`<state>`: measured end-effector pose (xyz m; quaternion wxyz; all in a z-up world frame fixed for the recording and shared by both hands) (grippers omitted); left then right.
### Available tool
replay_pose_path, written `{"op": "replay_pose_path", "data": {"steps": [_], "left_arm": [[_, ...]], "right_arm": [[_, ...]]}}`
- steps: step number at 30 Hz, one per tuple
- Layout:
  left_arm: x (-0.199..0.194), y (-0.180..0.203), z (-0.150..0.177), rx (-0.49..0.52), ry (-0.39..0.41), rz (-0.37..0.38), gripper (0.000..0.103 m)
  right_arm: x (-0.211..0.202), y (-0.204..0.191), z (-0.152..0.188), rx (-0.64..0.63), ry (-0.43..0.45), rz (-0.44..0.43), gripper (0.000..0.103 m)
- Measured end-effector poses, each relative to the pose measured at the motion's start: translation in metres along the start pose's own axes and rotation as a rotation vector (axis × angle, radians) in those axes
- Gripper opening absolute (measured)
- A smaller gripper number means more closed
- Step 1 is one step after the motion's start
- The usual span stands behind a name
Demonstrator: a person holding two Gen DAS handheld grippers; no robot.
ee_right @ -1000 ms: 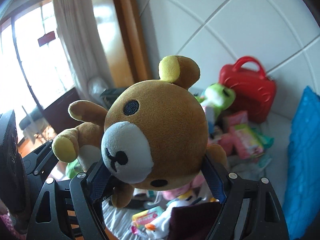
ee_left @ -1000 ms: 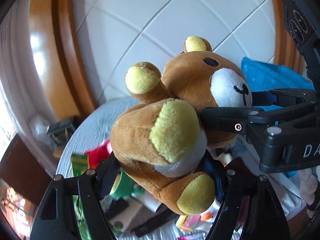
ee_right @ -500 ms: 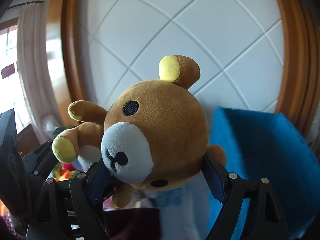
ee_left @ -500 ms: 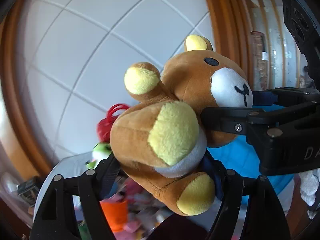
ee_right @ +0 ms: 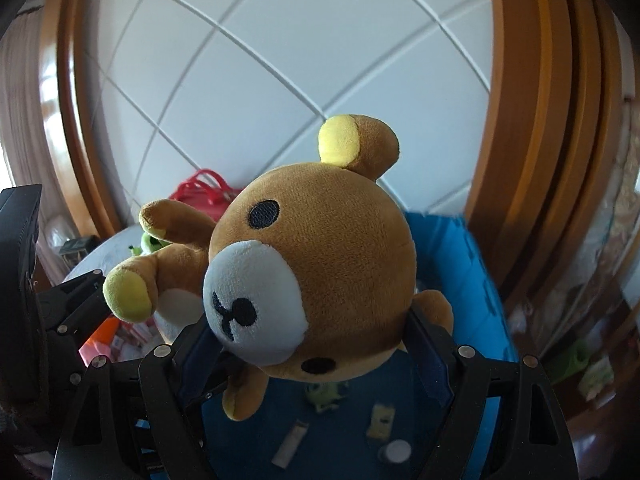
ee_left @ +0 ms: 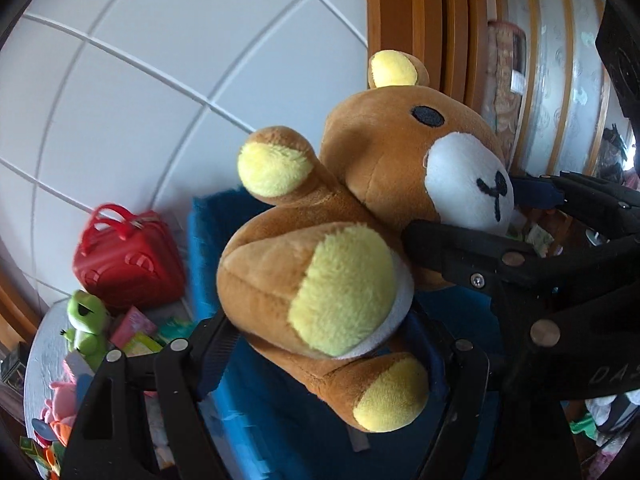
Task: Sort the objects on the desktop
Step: 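Carry the teddy bear over the blue crate and open the right tool, then move both tools out of the crate back over the pile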
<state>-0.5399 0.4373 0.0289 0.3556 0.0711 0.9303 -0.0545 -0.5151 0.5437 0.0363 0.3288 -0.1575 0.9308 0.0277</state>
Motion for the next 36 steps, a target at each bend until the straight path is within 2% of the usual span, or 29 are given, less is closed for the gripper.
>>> {"op": "replay_pose_path", "data": {"steps": [2,6,9,12,16,17,19,24,28,32,36], "left_arm": [[0.022,0.026,0.002,0.006,-0.064,0.003,0.077],[0.065,0.048,0.019,0.018,-0.204,0.024,0.077],[0.086,0.067,0.03,0.039,-0.274,0.011,0.077],[0.09,0.073,0.039,0.043,-0.298,0.019,0.078],[0.085,0.076,0.049,0.067,-0.305,0.006,0.08],[0.085,0.075,0.052,0.069,-0.305,0.008,0.08],[0.077,0.075,0.056,0.065,-0.306,0.032,0.08],[0.052,0.057,0.063,0.06,-0.25,-0.01,0.081],[0.014,0.028,0.076,0.039,-0.155,-0.109,0.081],[-0.037,-0.02,0.099,-0.043,-0.055,-0.129,0.081],[-0.087,-0.088,0.14,-0.118,0.022,-0.146,0.082]], "right_arm": [[0.015,0.023,0.01,0.036,-0.059,-0.028,0.084],[0.05,0.053,0.04,0.097,-0.185,-0.059,0.084],[0.068,0.072,0.061,0.135,-0.25,-0.079,0.085],[0.076,0.084,0.075,0.171,-0.277,-0.12,0.086],[0.063,0.093,0.088,0.171,-0.269,-0.116,0.087],[0.059,0.093,0.087,0.168,-0.263,-0.115,0.088],[0.053,0.092,0.088,0.149,-0.255,-0.095,0.099],[0.03,0.083,0.088,0.125,-0.212,-0.08,0.103],[0.006,0.058,0.081,0.128,-0.146,-0.069,0.103],[-0.024,0.01,0.072,0.112,-0.054,-0.089,0.103],[-0.046,-0.068,0.067,0.059,0.011,-0.101,0.103]]}}
Point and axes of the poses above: each gripper's, at about its wrist camera, not at the fingertips, and x roughly the way its jaws point, y to its right, z to its underside, the point moved 3 cm from there along x, roughly the way its jaws point, and after that the axes turned 3 degrees about -z, right-handed, at the moved point
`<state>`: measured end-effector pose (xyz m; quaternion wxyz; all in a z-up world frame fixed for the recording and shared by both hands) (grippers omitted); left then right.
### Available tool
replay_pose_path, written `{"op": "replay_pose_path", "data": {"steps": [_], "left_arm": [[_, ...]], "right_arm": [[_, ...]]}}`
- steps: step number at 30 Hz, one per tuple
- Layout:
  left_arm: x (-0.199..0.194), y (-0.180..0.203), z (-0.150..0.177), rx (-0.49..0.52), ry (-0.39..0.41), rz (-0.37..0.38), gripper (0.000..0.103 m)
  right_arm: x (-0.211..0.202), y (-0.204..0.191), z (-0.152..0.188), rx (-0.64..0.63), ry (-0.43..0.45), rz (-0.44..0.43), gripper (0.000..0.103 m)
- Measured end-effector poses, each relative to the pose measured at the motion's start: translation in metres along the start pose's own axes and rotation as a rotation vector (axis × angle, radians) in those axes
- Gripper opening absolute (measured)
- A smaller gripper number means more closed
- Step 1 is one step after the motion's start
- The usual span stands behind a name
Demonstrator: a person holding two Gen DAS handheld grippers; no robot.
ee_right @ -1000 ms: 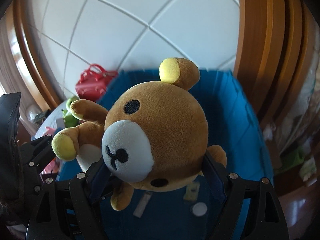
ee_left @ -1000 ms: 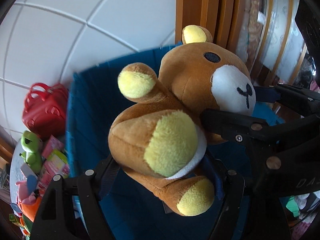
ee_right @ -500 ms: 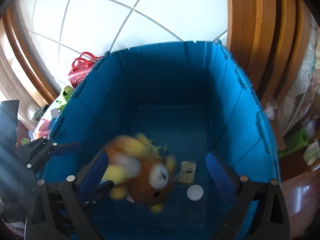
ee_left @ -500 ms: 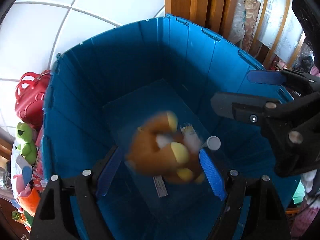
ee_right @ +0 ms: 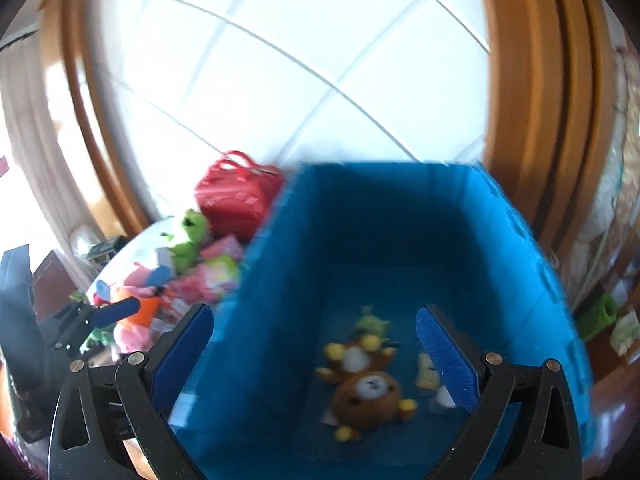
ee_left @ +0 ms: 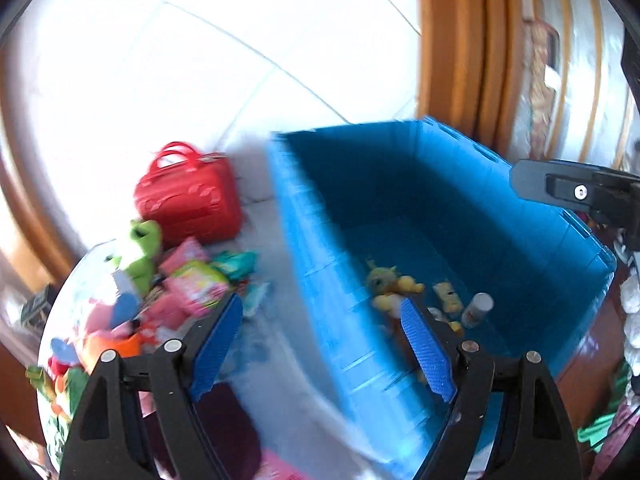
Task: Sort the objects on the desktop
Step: 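Move both tools out of the crate back over the pile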
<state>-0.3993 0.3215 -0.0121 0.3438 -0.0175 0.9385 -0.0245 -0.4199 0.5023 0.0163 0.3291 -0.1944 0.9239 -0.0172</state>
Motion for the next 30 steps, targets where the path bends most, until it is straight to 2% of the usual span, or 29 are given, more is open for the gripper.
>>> {"op": "replay_pose_path", "data": {"steps": [4,7,12,16,19,23,30], "left_arm": [[-0.035,-0.099,0.055,-0.056,0.037,-0.056,0.082],[-0.056,-0.178,0.106,-0.084,0.043,-0.122,0.082],[-0.069,-0.293,0.193,-0.133,-0.068,-0.229,0.082],[-0.07,-0.344,0.234,-0.174,-0.126,-0.239,0.082],[-0.064,-0.372,0.257,-0.223,-0.152,-0.245,0.082],[-0.045,-0.395,0.276,-0.247,-0.198,-0.233,0.082],[-0.006,-0.429,0.27,-0.271,-0.245,-0.257,0.082]], "right_arm": [[0.008,-0.104,0.013,-0.052,0.021,-0.039,0.103],[0.028,-0.185,0.029,-0.064,0.003,-0.084,0.103],[0.079,-0.303,0.056,-0.065,-0.104,-0.176,0.103],[0.115,-0.373,0.079,-0.092,-0.198,-0.226,0.103],[0.143,-0.404,0.095,-0.107,-0.255,-0.217,0.103],[0.186,-0.425,0.112,-0.104,-0.329,-0.236,0.103],[0.246,-0.45,0.115,-0.123,-0.396,-0.266,0.103]]}}
Point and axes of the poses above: each gripper's, at about its wrist camera, not at the fingertips, and x roughly the way its jaws point, y to its right, z to its underside, the point moved 3 cm from there along x, roughly the way its jaws point, and after that the axes turned 3 degrees about -z, right-handed, at the moved point
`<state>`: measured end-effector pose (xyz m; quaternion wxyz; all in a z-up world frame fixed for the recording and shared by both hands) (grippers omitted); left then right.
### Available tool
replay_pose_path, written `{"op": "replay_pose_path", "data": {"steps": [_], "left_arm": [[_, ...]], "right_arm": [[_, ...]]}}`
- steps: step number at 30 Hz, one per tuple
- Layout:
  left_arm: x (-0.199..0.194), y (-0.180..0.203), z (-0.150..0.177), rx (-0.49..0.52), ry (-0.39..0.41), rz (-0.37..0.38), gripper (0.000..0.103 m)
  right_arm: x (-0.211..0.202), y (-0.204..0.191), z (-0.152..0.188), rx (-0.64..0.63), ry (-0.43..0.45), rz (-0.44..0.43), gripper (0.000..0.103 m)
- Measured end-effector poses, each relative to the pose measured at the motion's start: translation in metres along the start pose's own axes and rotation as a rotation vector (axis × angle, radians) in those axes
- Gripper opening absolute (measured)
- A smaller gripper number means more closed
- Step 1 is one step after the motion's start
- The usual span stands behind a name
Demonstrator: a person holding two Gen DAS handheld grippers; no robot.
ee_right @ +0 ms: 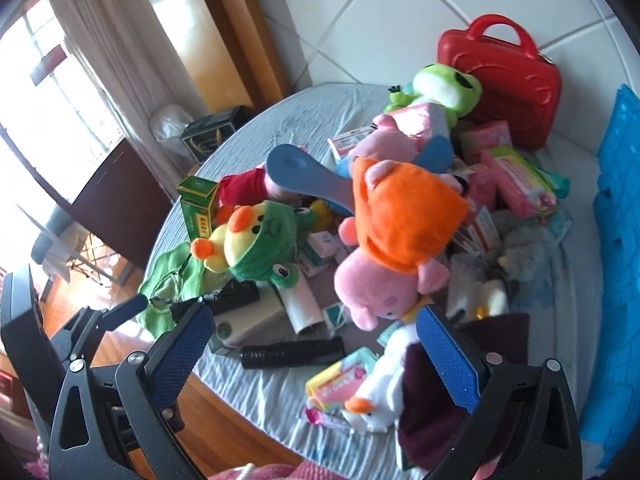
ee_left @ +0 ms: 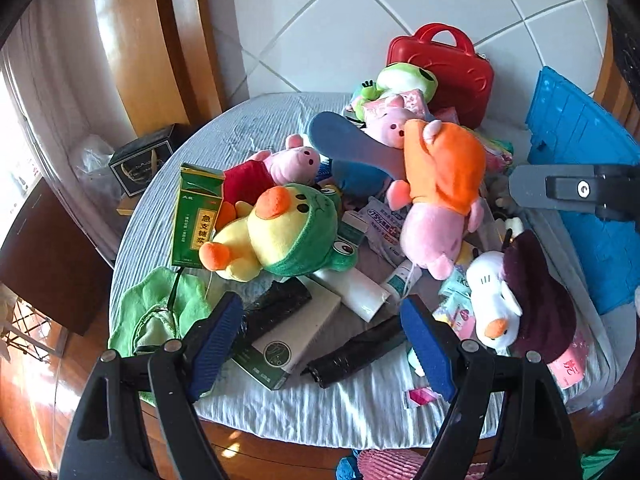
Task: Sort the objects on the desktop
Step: 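Move both tools out of the crate back over the pile, then lower the right tool onto the black umbrella while the left tool reaches the green hat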
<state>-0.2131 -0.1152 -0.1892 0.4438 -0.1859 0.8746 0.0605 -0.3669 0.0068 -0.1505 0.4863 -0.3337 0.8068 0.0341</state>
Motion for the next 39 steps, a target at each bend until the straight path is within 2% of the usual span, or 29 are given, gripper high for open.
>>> {"op": "replay_pose_path", "data": {"steps": [7,11,17,21,23,25,26,27,28,32,34,39], "left_arm": [[0.035,-0.036,-0.001,-0.008,-0.07,0.023,0.082],[0.057,-0.062,0.003,0.038,-0.101,0.063,0.082],[0.081,-0.121,0.012,0.162,-0.12,0.138,0.082],[0.104,-0.161,0.02,0.196,-0.187,0.169,0.081],[0.114,-0.17,0.023,0.21,-0.215,0.193,0.081],[0.123,-0.176,0.026,0.208,-0.242,0.217,0.078],[0.127,-0.177,0.028,0.204,-0.254,0.229,0.076],[0.131,-0.178,0.03,0.203,-0.267,0.238,0.075],[0.134,-0.18,0.033,0.204,-0.277,0.242,0.074],[0.147,-0.189,0.042,0.208,-0.315,0.24,0.072],[0.154,-0.192,0.049,0.208,-0.336,0.238,0.072],[0.168,-0.198,0.07,0.213,-0.4,0.243,0.072]], "right_arm": [[0.043,-0.015,-0.013,0.03,-0.048,0.013,0.103],[0.066,-0.034,-0.015,0.094,-0.052,0.068,0.103],[0.106,-0.068,0.0,0.272,-0.064,0.151,0.103],[0.131,-0.097,0.013,0.378,-0.073,0.178,0.103],[0.14,-0.107,0.019,0.423,-0.069,0.183,0.099],[0.154,-0.114,0.025,0.469,-0.092,0.176,0.078],[0.161,-0.116,0.026,0.482,-0.108,0.174,0.072],[0.168,-0.118,0.028,0.489,-0.124,0.175,0.061],[0.178,-0.12,0.03,0.495,-0.148,0.176,0.059],[0.205,-0.124,0.033,0.525,-0.186,0.165,0.059],[0.215,-0.124,0.033,0.537,-0.202,0.17,0.065],[0.24,-0.128,0.034,0.532,-0.241,0.176,0.066]]}}
Point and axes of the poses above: each gripper's, at about its wrist camera, not at the fingertips, and x roughly the way its jaws point, y to its right, z to its underside, the point moved 3 cm from there along x, roughly the way its jaws point, and after that the axes turned 3 degrees about -z, right-handed, at the moved point
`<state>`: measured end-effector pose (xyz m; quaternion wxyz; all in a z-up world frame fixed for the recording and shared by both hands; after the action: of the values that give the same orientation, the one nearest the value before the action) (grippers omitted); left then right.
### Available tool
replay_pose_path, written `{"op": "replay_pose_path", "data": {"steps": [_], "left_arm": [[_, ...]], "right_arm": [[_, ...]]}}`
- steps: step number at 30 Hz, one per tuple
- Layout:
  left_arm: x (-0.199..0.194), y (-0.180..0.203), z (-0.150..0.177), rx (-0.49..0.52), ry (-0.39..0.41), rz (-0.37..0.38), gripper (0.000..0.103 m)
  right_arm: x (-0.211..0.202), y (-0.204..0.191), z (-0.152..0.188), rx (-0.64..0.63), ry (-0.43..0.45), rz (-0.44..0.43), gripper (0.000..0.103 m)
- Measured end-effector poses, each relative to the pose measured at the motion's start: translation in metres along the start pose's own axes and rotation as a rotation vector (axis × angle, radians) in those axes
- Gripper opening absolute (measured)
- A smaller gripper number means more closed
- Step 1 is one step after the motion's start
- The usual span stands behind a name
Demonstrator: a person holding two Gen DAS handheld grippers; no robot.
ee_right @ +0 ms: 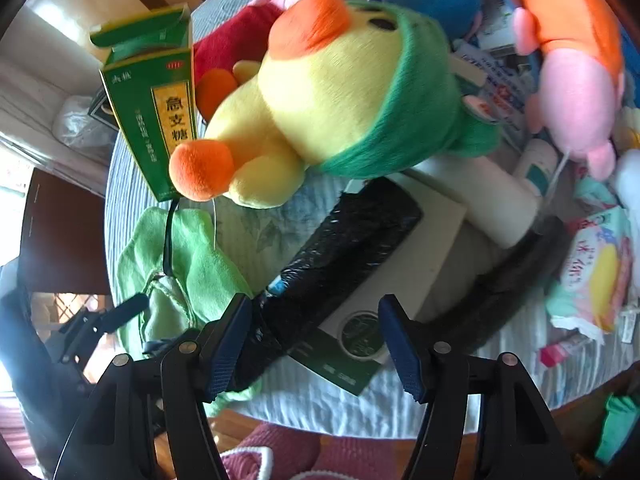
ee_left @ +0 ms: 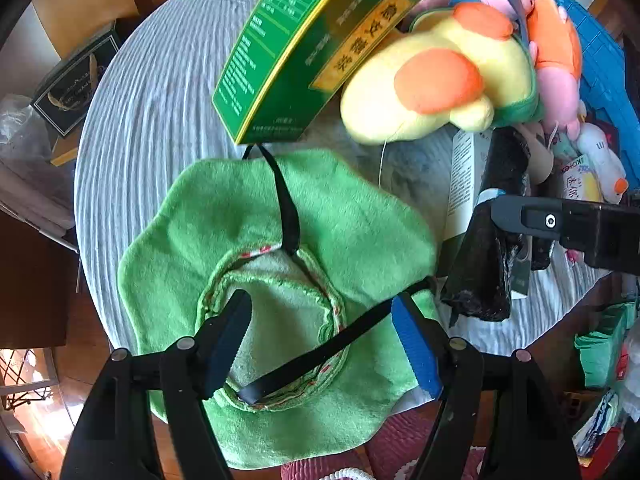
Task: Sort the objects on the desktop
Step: 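Lower the right tool onto the black umbrella while the left tool reaches the green hat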
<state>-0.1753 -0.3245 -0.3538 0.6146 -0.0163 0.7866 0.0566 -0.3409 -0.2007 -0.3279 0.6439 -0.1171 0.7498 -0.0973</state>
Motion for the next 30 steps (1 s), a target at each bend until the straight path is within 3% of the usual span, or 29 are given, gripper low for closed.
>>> {"op": "replay_pose_path", "data": {"steps": [5,13,18,23,28,30], "left_arm": [[0.018,-0.001,0.008,0.001,-0.042,0.021,0.072],[0.023,0.004,-0.02,0.036,0.057,-0.069,0.072],[0.018,0.005,-0.037,0.042,0.056,-0.061,0.072],[-0.014,0.015,-0.02,0.093,0.09,-0.031,0.072],[0.012,0.026,-0.001,0.066,0.014,-0.048,0.072],[0.016,0.029,0.0,0.067,0.039,-0.052,0.083]], "right_arm": [[0.015,-0.01,0.0,-0.051,-0.007,0.019,0.065],[0.003,0.025,0.006,-0.033,0.044,0.156,0.039],[0.0,0.047,0.009,0.011,0.051,0.149,0.04],[-0.003,0.052,0.015,0.018,0.055,0.109,0.047],[-0.001,0.055,0.02,0.023,0.054,0.09,0.049],[0.001,0.056,0.022,0.023,0.055,0.082,0.05]]}}
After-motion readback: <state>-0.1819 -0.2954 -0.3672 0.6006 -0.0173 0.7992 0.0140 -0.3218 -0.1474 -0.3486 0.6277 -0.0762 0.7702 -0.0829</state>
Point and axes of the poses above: each gripper's, at about its wrist camera, not at the fingertips, and x roughly the way its jaws point, y to its right, z to its underside, the point moved 3 cm from there along x, roughly the way its jaws point, and after that the axes turned 3 degrees about -z, right-handed, at the moved point
